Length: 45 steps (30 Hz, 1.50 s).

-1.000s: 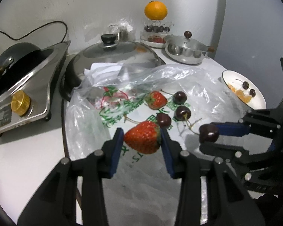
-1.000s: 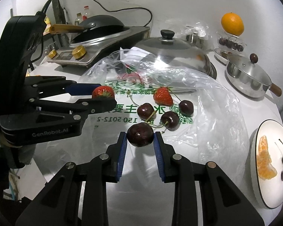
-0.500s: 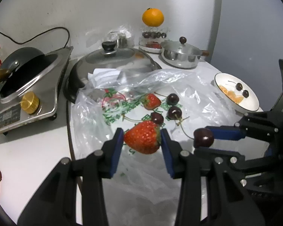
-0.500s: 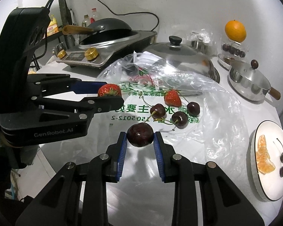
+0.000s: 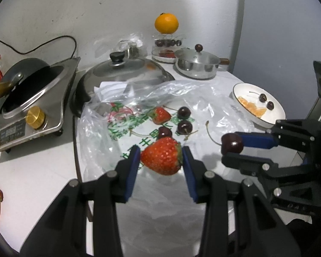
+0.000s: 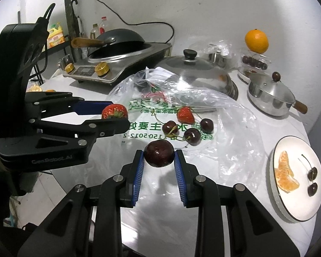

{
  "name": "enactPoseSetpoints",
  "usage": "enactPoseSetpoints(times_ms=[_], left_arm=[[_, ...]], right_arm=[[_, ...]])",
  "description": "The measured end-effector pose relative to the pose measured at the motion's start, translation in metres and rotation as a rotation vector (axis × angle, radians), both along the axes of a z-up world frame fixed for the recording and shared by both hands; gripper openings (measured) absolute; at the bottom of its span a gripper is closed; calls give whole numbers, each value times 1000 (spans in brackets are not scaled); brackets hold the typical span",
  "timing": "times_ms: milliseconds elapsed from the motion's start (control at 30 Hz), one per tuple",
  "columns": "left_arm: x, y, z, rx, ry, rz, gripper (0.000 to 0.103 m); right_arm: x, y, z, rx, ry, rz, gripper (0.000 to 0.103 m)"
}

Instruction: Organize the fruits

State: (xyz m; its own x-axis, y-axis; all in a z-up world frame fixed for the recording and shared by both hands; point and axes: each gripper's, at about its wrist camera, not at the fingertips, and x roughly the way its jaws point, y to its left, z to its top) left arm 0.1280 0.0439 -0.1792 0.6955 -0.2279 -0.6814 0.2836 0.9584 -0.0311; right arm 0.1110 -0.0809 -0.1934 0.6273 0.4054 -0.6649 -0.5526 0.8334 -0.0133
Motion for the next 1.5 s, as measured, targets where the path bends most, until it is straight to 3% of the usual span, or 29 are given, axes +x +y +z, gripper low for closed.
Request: enactPoseSetpoints(times_ms=[633, 1500], left_arm=[[-8, -49, 12, 45, -3, -26, 41], [1, -136, 1, 64, 39, -123, 41]], right_arm=[[-6, -55, 5, 36, -18, -55, 31], [-5, -151, -6, 57, -5, -165, 31]])
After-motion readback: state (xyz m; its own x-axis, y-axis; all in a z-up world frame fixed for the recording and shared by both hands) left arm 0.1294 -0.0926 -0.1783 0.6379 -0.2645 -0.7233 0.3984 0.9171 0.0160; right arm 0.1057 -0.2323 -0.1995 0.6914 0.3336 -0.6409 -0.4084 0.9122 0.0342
